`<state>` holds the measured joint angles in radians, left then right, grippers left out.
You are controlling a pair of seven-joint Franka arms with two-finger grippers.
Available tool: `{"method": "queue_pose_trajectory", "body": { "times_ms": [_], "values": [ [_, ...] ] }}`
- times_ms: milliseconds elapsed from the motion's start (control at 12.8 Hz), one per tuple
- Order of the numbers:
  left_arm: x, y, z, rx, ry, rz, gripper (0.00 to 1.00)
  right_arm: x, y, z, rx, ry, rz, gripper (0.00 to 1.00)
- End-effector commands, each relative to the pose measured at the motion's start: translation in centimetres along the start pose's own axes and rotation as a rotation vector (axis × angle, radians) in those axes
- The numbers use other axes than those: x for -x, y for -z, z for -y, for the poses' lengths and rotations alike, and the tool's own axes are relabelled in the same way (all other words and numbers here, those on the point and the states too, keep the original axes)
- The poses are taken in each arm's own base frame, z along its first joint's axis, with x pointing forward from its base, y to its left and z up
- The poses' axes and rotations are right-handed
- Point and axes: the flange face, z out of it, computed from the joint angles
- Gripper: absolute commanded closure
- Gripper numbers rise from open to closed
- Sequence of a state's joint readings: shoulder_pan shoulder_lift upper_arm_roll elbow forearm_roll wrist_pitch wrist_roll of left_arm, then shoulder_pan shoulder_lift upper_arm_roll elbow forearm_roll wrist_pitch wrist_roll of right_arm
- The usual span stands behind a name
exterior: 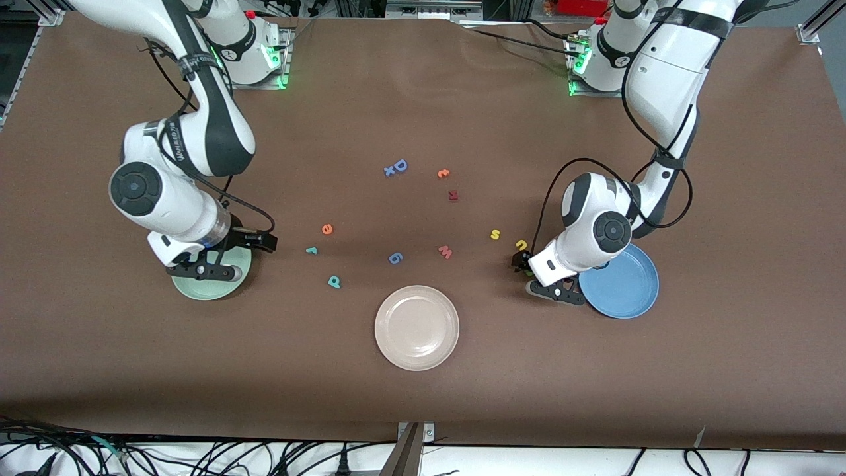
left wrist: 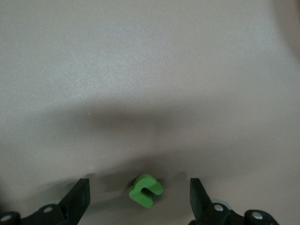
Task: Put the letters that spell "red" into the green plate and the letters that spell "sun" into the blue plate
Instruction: 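Place green c on blue plate while the right gripper grasps teal r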
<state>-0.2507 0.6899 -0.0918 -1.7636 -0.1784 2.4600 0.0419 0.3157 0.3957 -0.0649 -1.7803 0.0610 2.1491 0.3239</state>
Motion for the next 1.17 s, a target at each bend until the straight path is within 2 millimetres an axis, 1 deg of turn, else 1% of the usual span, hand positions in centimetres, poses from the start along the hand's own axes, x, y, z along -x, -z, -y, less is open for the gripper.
{"method": "queue_pose_trajectory", "body": {
  "times_ms": [0,78,157,235,313,470,626,783,939,1096],
  "values": [
    [0.3,-0.4,-0.1,-0.027,0.003,-0.002,0.19,1.4,-3.5,1.8,-0.016,-0.050,-0.037,0.00],
    [0.4,-0.4,-0.3,-0.029,0.014,0.000,0.24,1.7,-4.9,2.5,-0.017,-0.078,-0.043,0.00],
    [0.4,-0.6,-0.7,-0.042,0.002,0.003,0.33,2.3,-5.9,3.8,-0.019,-0.092,-0.050,0.00],
    [0.4,-0.5,-0.8,-0.052,0.008,0.001,0.42,2.7,-7.0,4.4,-0.023,-0.116,-0.061,0.00],
    [0.5,-0.6,-0.8,-0.060,0.018,0.002,0.56,2.9,-8.0,4.6,-0.029,-0.132,-0.077,0.00],
    [0.7,-0.8,-0.9,-0.072,0.026,0.007,0.75,3.3,-9.7,4.6,-0.038,-0.163,-0.097,0.01],
    [0.7,-0.8,-0.9,-0.072,0.041,0.007,0.78,3.5,-11.2,4.9,-0.031,-0.210,-0.086,0.01],
    [0.6,-0.5,-1.0,-0.072,0.041,0.010,0.78,3.9,-12.4,5.4,-0.026,-0.237,-0.079,0.01],
    [0.0,1.8,-0.9,-0.075,0.042,0.009,0.78,4.6,-13.5,6.9,-0.028,-0.258,-0.079,0.01],
    [-1.2,4.5,-0.2,-0.114,0.019,0.027,0.78,4.9,-14.2,7.1,-0.021,-0.261,-0.073,0.01]
  ]
}}
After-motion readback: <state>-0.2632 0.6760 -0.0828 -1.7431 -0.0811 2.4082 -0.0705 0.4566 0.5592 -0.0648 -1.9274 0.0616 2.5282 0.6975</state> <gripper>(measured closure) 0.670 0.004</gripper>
